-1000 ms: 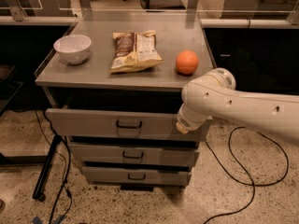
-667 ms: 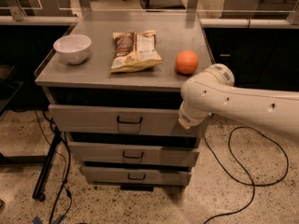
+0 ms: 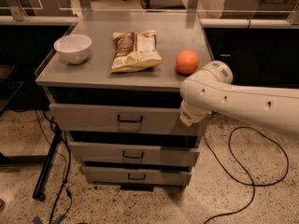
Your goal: Close top drawer
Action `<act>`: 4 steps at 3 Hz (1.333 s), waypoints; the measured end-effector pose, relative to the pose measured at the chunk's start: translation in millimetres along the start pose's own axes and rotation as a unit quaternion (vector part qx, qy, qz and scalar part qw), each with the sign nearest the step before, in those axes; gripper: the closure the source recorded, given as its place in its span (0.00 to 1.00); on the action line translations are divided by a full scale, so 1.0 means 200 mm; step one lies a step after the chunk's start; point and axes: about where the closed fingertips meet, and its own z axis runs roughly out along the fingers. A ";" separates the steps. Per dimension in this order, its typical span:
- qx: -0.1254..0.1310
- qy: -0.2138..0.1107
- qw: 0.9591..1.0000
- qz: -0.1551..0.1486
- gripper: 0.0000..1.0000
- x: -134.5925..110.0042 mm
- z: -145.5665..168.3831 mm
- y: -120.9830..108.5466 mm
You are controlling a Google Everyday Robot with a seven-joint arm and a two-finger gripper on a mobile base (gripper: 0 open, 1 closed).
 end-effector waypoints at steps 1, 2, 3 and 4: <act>0.005 0.001 1.000 0.000 1.00 0.00 -0.01 -0.01; -0.005 0.005 1.000 -0.002 1.00 0.03 -0.02 0.00; -0.036 0.033 0.999 0.009 1.00 0.26 -0.17 -0.02; -0.091 0.080 0.992 0.028 1.00 0.59 -0.39 0.06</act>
Offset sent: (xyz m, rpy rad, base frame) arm -0.0108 -0.0059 0.0036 0.0084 0.0371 0.0166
